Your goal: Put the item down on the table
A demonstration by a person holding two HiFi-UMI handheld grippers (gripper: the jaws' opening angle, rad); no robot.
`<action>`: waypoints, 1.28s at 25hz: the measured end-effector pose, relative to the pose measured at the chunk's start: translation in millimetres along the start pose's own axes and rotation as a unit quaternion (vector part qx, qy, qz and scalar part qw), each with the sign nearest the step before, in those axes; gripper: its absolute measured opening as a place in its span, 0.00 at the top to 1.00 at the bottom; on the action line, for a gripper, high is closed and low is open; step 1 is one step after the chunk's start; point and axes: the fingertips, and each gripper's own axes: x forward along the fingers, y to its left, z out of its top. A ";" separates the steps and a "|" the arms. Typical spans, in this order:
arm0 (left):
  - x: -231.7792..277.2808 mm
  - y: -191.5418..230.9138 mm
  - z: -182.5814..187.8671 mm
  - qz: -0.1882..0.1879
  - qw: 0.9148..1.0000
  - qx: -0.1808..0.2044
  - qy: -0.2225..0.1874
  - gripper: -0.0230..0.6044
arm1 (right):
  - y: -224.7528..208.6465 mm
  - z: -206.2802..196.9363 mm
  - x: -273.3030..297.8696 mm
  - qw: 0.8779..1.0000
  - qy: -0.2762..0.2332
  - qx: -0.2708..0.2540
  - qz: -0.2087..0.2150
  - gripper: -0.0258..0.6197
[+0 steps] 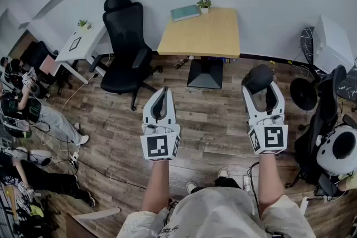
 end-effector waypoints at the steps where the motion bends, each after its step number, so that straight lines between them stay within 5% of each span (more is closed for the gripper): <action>1: 2.2 -5.4 -0.9 -0.003 1.000 -0.001 0.001 0.95 | -4.6 -1.6 -1.9 1.000 0.001 0.001 0.000 0.49; 17: 57.5 -114.5 -11.1 -0.041 0.999 0.008 0.016 0.95 | -116.8 -46.1 -23.7 0.999 0.019 0.043 -0.016 0.49; 32: 98.4 -88.8 -40.5 -0.018 1.000 -0.008 0.024 0.95 | -116.6 -71.4 28.2 0.998 0.041 0.036 0.009 0.49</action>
